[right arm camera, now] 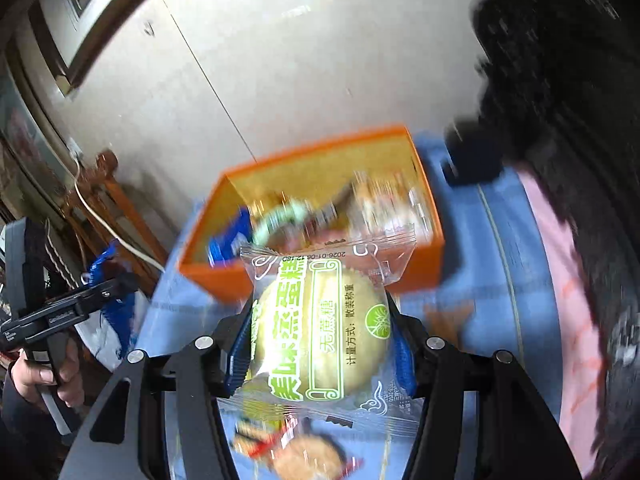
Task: Organize snacks
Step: 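Lower the blue biscuit bag and green-labelled cake into the orange box, open both tools, then grasp the red-wrapped round biscuit with right tool while left tool reaches green seed bag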
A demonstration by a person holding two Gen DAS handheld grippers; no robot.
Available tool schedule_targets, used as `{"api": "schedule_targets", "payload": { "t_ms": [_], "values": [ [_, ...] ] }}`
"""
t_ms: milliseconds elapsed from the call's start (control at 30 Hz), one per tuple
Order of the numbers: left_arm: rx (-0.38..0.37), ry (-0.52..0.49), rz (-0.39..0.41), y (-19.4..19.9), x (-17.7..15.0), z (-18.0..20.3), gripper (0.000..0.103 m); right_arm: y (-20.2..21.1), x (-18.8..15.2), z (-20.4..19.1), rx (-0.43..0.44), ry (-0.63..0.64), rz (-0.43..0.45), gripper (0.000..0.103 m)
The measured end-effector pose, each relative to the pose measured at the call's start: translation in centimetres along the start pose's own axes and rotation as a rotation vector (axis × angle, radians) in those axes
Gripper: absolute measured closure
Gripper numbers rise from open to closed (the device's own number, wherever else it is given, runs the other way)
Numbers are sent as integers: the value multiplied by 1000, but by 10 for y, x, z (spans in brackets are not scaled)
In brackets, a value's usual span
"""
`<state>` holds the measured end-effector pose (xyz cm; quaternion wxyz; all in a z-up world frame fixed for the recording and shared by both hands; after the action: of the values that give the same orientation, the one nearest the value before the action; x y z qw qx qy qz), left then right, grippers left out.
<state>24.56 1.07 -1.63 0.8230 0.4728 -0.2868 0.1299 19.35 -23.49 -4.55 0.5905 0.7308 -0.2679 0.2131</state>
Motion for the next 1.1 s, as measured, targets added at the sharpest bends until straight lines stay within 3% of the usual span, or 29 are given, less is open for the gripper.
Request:
{"api": "schedule_targets", "payload": {
  "t_ms": [133,333,367,400,433,467,533,633,700,833,933,1100],
  "values": [
    [7,-13,-5,-37,50,10,48,-22,34,-11,-3,9,40,46],
    [21,57,-54,-94,80,-2,48,-79,54,-18,-54,-3,12,45],
    [26,78,-67,-104,82,-6,43,-91,53,-17,-66,-16,-1,43],
    [39,99,-80,-113,81,-11,20,-99,53,-16,-66,-29,-10,43],
    [67,114,-90,-120,81,-13,5,-112,52,-14,-56,-46,-28,33],
    [117,127,-99,-126,80,-15,4,-117,49,-11,-63,-60,-42,19],
    [204,151,-152,-136,75,-19,4,-120,45,-7,-90,-90,-42,15],
    [146,95,-196,-137,67,-16,4,-109,37,-1,-94,-117,-5,9],
    [166,67,-155,-125,60,-14,4,-97,26,0,-101,-104,8,8],
    [91,37,-79,-97,42,-7,4,-70,-5,2,-129,-16,18,5],
    [31,71,-79,-82,18,-9,4,-50,-36,6,-146,49,14,4],
    [-20,167,-95,-62,-39,-17,4,-32,-98,17,-144,58,-101,4]
  ]
}}
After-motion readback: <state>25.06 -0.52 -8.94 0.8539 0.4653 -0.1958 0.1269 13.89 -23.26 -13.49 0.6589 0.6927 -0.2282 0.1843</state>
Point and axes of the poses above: each gripper's, at about its wrist camera, not at the fingertips, and y roughly against the way its jaws point, z to its right, x to its top, the point moved 2 cm from there along -y, roughly the way its jaws point, and after that the axes turned 9 degrees about -x, right-handed, at the moved point
